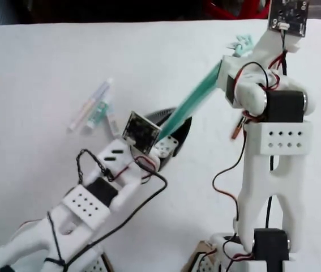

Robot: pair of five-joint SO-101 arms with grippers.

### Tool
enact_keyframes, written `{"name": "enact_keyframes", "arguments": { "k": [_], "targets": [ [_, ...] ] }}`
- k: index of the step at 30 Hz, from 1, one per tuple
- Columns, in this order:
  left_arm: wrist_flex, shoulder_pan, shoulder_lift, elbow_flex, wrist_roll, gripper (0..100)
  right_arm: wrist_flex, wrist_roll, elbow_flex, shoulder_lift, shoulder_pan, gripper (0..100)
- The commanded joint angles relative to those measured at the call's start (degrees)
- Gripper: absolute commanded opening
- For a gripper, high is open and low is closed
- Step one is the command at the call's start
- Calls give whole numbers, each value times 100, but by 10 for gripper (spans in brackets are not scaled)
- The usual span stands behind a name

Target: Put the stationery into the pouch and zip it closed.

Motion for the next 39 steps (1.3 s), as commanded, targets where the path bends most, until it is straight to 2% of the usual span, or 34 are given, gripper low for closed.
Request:
{"name": "enact_keyframes", "arguments": {
  "k": [1, 3, 4, 9, 11, 15, 19, 21, 28, 31, 35, 39],
  "targets": [
    [-651, 66, 426, -62, -747, 78, -4, -44, 26, 567, 110, 18],
    [-914, 198, 734, -62, -1248, 17, -22, -44, 26, 769, 198, 18],
    [-1046, 242, 901, -62, -1398, 23, -31, -44, 18, 848, 242, 18],
    [-1723, 330, 1552, -79, -1468, 24, -31, -44, 18, 901, 242, 18],
    [-1662, 277, 1569, -167, -1468, 23, -31, -44, 9, 901, 259, 18],
    [-712, 84, 1068, -387, -1477, 23, -31, 0, 9, 901, 286, 18],
    [1292, 4, 66, -985, -1459, 23, 40, 9, -105, 778, 277, 18],
    [1952, -66, -286, -1275, -1459, 23, 145, 9, -273, 567, 268, 18],
    [2268, -145, -13, -1705, -1442, 23, 611, 18, -492, -470, 31, 18],
    [2963, -171, -110, -2163, -1442, 23, 866, 35, -492, -699, 48, 18],
    [3886, -66, -259, -2760, -1477, 23, 936, 633, -290, -602, 57, 18],
    [3956, -57, 110, -2822, -1486, 23, 804, 932, 229, -418, 57, 18]
  ]
}}
